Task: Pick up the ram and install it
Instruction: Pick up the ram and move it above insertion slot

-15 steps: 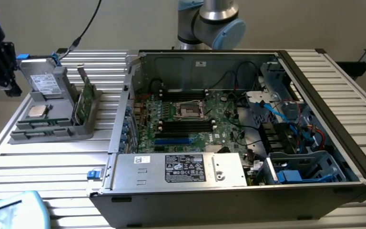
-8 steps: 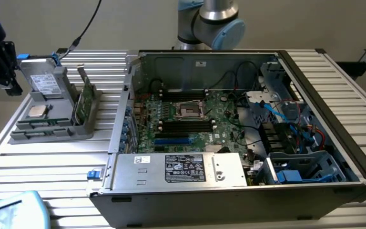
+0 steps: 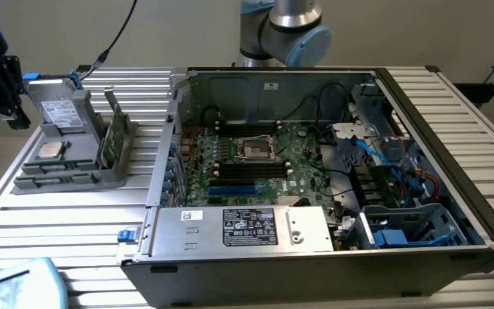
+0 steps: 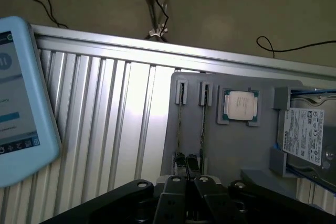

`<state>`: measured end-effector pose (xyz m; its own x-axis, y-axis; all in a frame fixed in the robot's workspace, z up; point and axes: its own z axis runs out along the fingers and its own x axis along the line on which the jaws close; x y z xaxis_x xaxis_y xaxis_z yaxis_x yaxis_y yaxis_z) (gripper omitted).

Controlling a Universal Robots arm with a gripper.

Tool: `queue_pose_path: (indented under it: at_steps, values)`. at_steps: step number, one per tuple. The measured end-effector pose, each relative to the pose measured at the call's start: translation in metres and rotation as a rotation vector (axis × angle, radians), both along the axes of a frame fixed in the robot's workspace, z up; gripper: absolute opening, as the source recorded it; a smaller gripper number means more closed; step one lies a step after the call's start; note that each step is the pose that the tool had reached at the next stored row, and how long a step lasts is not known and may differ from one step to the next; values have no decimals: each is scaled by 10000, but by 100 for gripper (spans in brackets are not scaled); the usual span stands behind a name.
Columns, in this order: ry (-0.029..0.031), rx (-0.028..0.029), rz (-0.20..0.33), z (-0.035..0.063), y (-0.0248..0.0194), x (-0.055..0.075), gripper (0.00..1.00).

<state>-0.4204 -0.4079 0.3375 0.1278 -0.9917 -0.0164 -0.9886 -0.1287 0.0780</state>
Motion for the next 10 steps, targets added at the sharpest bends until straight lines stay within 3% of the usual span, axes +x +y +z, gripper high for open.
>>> queue_pose_path:
  at_steps: [5,7,10]
  values:
    - [0,0,0,0,0,0,12]
    - [0,0,0,0,0,0,25]
    - [0,0,0,0,0,0,31]
